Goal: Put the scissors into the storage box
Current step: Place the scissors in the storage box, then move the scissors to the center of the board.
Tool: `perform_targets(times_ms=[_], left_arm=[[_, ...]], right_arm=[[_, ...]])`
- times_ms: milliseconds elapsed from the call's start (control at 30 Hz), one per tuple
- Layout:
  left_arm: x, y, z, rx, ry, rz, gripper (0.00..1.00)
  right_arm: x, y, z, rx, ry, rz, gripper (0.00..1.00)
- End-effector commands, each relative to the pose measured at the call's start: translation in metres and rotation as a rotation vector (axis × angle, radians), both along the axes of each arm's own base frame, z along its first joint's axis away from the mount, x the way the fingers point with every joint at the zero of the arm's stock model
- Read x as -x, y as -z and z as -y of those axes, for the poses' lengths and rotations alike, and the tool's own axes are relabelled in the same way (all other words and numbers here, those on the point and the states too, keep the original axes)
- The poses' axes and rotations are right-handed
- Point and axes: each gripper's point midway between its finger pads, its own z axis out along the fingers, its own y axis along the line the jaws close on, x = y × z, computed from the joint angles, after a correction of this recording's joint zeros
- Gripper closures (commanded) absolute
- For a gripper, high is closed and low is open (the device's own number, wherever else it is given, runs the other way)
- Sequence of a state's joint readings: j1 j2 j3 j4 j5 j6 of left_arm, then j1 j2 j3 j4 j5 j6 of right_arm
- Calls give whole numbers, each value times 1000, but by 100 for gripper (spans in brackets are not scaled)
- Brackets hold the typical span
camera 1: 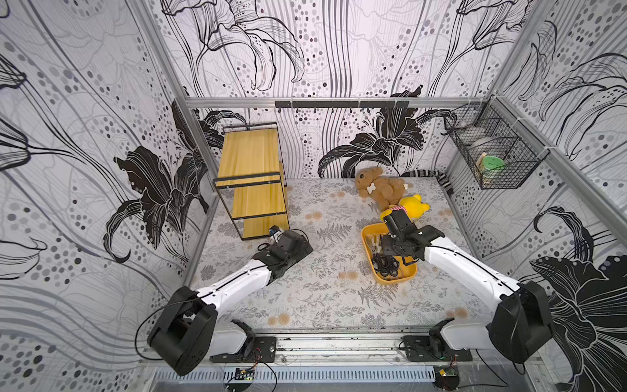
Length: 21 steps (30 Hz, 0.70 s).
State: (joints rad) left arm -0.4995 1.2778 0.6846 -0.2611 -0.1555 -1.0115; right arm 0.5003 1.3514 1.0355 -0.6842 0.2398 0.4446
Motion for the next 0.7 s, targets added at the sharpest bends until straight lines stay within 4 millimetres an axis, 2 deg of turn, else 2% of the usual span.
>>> perform_targets(times_ms=[0,167,300,400,667], left_arm=[[-4,-5,-38,-77,-49,32,3],[-17,-6,-85,-146,-119,56,3],[-28,-6,-103,-201,-133,78,3],[-38,-5,-110,-206,-120,103,3],[-57,-5,-108,-161,-61,187,3]], right_arm=[[-4,-18,-15,-90,-40,44,57],[-12,-28,-46,-283,-81,108,56],[-15,-26,-56,-326,-102,113,55],[-14,-20,-56,-321,-103,97,55],[-12,-10,-55,-317,-98,84,55]])
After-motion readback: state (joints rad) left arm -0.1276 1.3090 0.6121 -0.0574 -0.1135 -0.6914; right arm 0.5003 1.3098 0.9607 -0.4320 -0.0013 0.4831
